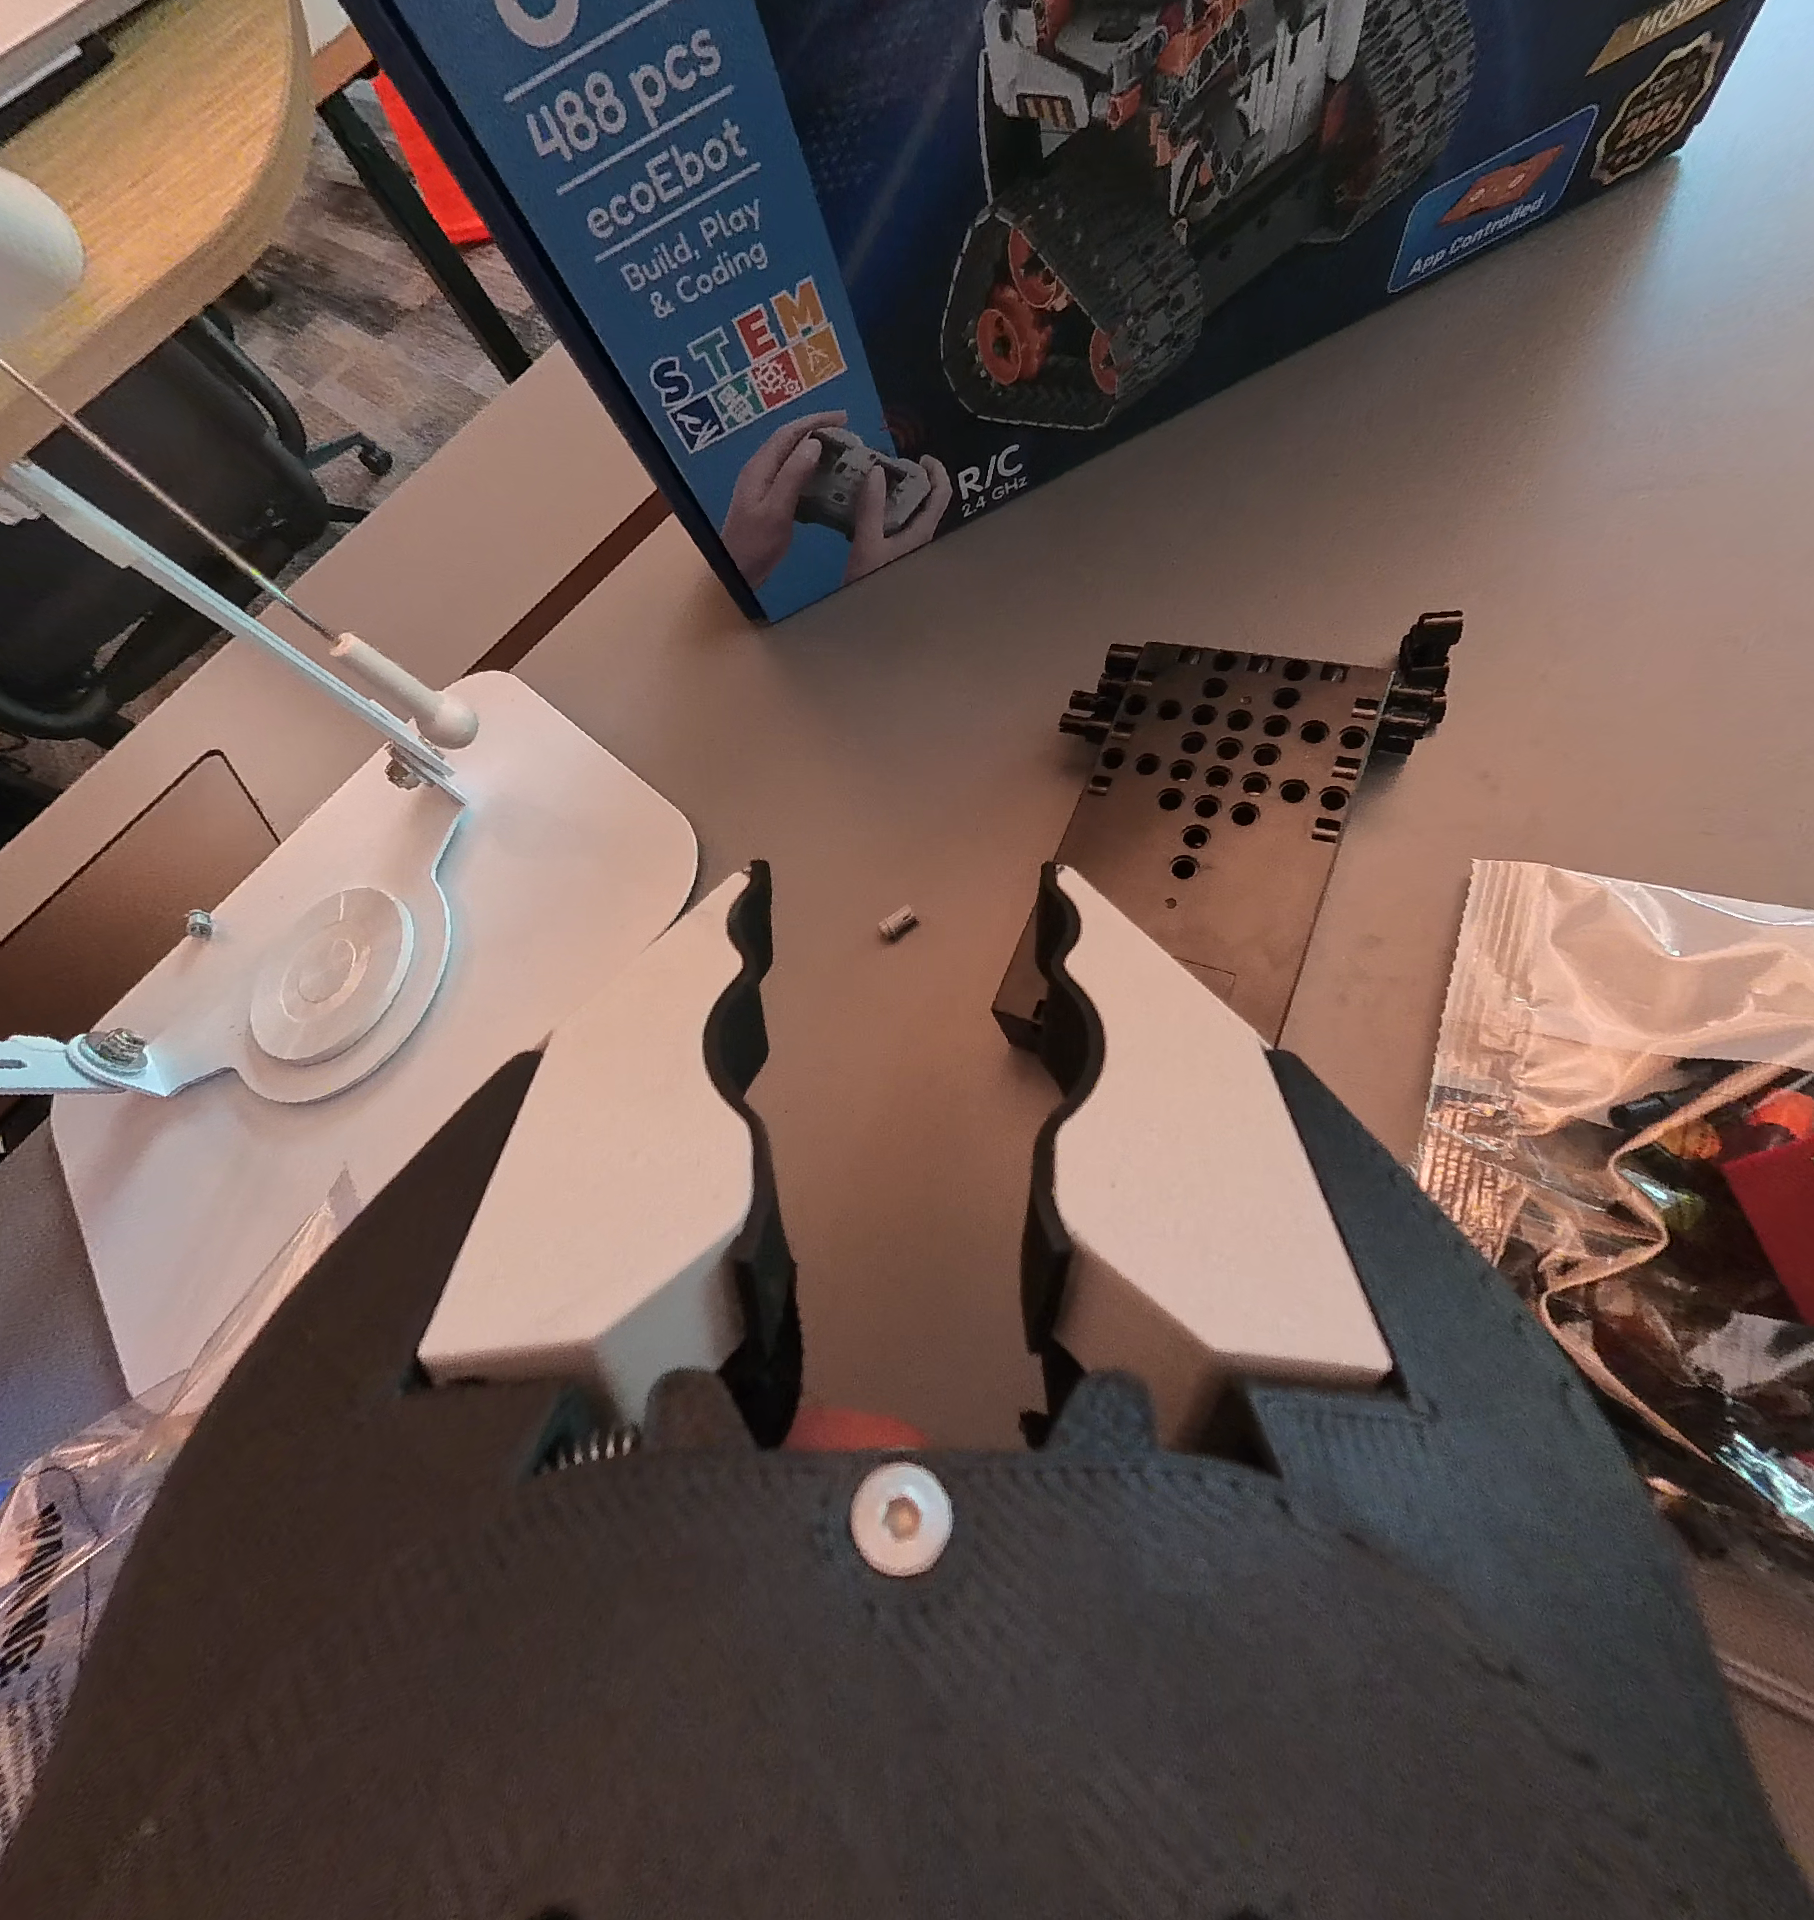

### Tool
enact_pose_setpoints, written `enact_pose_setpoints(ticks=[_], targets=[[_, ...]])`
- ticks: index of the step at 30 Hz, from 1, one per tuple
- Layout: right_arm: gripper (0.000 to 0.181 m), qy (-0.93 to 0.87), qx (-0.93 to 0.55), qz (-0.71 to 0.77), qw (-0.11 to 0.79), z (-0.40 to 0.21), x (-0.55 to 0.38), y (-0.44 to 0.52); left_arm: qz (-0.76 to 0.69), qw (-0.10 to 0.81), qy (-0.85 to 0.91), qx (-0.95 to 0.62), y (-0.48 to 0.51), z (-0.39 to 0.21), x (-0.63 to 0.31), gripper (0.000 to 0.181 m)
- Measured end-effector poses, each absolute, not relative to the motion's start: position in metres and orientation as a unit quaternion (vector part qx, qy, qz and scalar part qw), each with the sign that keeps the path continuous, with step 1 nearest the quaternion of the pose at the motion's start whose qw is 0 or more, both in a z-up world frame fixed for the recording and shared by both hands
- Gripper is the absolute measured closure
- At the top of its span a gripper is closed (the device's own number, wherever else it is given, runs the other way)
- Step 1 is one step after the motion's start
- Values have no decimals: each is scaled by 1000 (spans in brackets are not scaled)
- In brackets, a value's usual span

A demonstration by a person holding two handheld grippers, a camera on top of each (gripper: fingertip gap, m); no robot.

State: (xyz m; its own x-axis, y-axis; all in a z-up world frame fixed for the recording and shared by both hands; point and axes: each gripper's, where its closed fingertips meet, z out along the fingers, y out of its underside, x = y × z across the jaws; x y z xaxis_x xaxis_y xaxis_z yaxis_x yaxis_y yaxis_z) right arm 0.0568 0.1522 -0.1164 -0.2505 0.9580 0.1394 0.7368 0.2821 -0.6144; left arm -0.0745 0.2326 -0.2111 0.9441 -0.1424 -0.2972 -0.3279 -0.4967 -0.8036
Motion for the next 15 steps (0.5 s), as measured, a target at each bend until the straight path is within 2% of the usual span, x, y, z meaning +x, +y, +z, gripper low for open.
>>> enact_pose_setpoints(ticks=[9, 15], targets=[[137, -694, -601, 235, 320, -99, 101, 185, 96, 485, 133, -859, 232, -209, -77, 132], [134, -633, -718, 105, 269, -192, 201, 247, 95, 485, 134, -859, 232, -209, -75, 132]])
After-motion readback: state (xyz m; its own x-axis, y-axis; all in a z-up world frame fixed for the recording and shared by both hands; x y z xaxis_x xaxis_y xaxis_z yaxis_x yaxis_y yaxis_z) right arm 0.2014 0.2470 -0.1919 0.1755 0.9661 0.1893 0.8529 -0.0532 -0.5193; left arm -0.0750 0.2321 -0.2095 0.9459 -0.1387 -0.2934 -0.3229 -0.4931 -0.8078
